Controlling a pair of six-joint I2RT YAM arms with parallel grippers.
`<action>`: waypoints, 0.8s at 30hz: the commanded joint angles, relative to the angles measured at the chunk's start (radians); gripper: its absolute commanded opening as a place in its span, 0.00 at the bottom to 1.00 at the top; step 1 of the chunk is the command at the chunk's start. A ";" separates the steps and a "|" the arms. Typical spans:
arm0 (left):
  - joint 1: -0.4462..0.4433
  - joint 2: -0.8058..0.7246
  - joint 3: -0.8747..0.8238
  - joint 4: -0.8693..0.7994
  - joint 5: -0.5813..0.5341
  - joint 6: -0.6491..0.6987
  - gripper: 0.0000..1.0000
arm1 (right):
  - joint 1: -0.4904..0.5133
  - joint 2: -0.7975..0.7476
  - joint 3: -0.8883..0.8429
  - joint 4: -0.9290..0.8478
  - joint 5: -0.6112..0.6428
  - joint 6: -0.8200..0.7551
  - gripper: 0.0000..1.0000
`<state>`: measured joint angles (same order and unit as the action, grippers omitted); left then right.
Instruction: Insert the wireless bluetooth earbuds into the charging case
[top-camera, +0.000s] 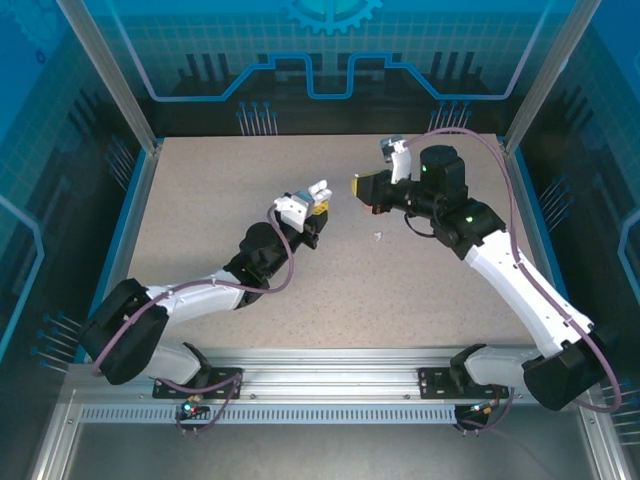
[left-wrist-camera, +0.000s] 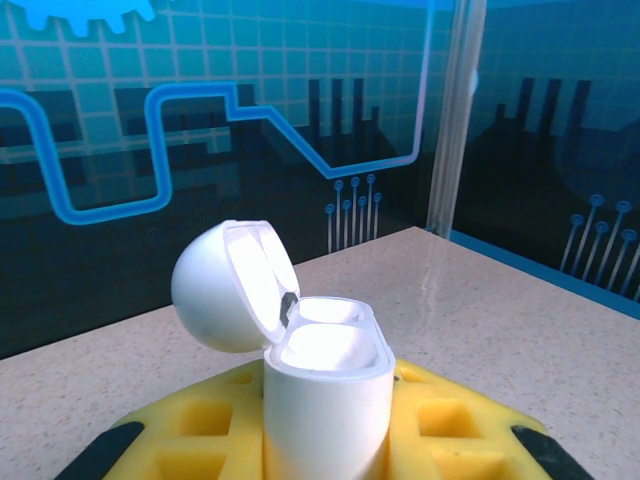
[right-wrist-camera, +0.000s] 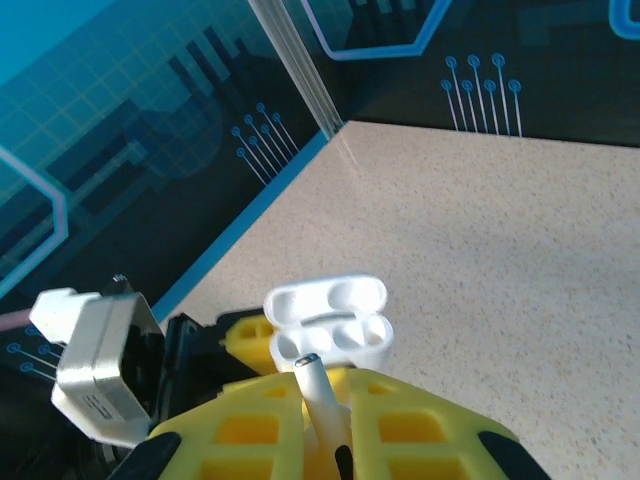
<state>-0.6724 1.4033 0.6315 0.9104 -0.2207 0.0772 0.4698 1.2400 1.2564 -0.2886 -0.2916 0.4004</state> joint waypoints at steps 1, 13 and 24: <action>0.031 -0.055 -0.031 0.021 -0.082 -0.014 0.00 | -0.025 0.024 -0.075 -0.082 0.014 0.025 0.07; 0.099 -0.222 -0.032 -0.108 -0.064 -0.059 0.00 | 0.041 0.405 -0.288 0.251 -0.079 0.322 0.07; 0.096 -0.249 -0.029 -0.139 -0.031 -0.102 0.00 | 0.062 0.682 -0.229 0.359 -0.052 0.484 0.10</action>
<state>-0.5777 1.1847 0.5922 0.7650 -0.2684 -0.0021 0.5175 1.8996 0.9886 0.0311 -0.3573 0.8341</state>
